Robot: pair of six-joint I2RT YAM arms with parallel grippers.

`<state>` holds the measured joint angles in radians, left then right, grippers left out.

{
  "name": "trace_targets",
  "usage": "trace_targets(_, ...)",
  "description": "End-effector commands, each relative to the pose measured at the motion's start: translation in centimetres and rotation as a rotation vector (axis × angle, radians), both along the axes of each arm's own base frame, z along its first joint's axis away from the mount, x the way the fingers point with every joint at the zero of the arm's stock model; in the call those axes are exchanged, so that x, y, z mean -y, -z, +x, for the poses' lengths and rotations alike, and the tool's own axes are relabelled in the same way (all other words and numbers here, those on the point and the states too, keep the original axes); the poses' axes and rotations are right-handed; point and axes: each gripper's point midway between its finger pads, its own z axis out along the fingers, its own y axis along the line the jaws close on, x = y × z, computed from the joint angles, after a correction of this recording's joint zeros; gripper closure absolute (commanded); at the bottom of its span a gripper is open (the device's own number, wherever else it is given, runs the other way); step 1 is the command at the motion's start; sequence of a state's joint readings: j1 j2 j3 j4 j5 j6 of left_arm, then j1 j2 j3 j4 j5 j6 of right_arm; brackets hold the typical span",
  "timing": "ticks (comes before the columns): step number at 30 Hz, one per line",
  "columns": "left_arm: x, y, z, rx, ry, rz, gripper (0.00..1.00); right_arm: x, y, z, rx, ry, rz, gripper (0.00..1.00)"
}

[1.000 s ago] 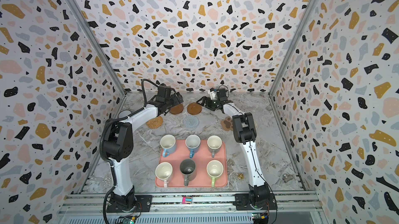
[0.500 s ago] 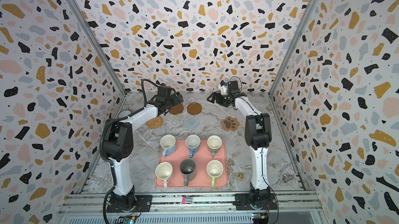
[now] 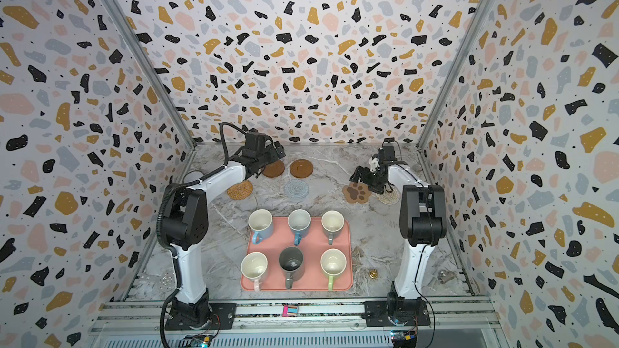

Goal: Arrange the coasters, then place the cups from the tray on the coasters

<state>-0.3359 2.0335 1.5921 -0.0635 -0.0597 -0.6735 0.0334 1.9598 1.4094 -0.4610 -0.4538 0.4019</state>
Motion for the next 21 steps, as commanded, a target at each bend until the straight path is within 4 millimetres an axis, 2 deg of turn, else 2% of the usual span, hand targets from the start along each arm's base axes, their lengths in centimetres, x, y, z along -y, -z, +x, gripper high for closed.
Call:
trace_targets(1,0.5,-1.1,0.9,0.039,0.006,-0.032,0.0,0.6,-2.4,-0.8,0.022,0.064,0.045,0.01)
trace_targets(7,0.5,-1.4,0.9,0.048,0.007,-0.035,0.0,2.0,-1.5,-1.4,0.0,0.191,0.104,0.01)
trace_targets(21,0.4,-1.2,0.2,0.038,0.015,-0.029,0.0,1.6,0.1,-2.6,-0.036,0.248,0.195,0.01)
